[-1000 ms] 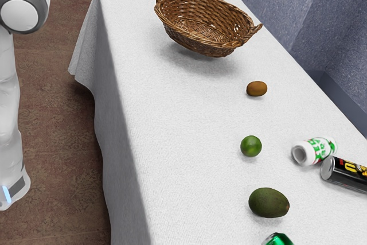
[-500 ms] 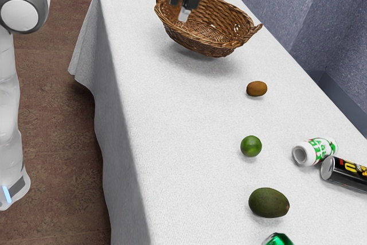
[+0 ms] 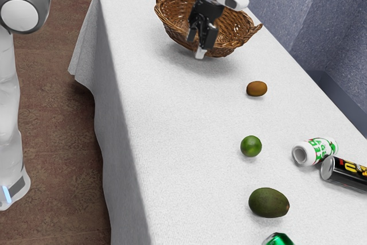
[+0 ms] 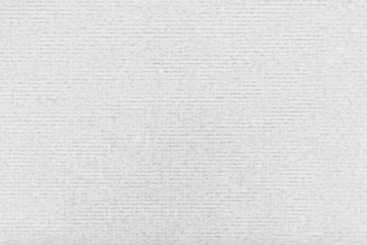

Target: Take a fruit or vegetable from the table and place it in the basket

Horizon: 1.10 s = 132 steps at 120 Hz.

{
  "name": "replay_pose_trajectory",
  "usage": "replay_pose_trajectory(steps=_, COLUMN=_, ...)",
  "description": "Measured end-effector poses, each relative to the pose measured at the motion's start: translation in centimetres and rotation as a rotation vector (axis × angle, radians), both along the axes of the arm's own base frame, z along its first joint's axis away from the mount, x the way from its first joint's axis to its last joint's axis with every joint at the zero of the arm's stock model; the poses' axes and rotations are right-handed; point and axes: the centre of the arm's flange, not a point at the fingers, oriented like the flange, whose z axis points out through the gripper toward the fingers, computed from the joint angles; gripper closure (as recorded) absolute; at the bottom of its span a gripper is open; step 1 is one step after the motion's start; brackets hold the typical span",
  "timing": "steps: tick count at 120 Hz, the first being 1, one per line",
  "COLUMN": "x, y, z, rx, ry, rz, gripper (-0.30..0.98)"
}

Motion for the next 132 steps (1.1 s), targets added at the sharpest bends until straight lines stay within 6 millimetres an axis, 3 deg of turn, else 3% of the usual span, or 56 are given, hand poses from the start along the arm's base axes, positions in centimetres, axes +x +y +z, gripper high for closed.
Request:
replay_pose_trajectory(steps=31, x=1.5, y=0.0, z=-3.4, rx=0.0, ry=-0.019, rz=0.0, gripper=0.0)
replay_pose_trajectory(steps=61, x=2.4, y=0.0, z=-5.5, rx=0.0, ry=-0.039, rz=0.0, gripper=0.0)
replay_pose_trajectory(steps=122, x=3.1, y=0.0, z=-6.5, rx=0.0, ry=-0.072, rz=0.0, gripper=0.0)
replay_pose_trajectory(steps=125, x=5.7, y=0.1, z=-5.9, rx=0.033, ry=-0.112, rz=0.002, gripper=0.0)
replay_pose_trajectory(steps=128, x=7.4, y=-1.1, z=-5.8, rx=0.061, ry=-0.14, rz=-0.017, gripper=0.0)
replay_pose_trajectory(steps=132, x=8.8, y=-6.0, z=-6.0, rx=0.085, ry=-0.164, rz=-0.092, gripper=0.0)
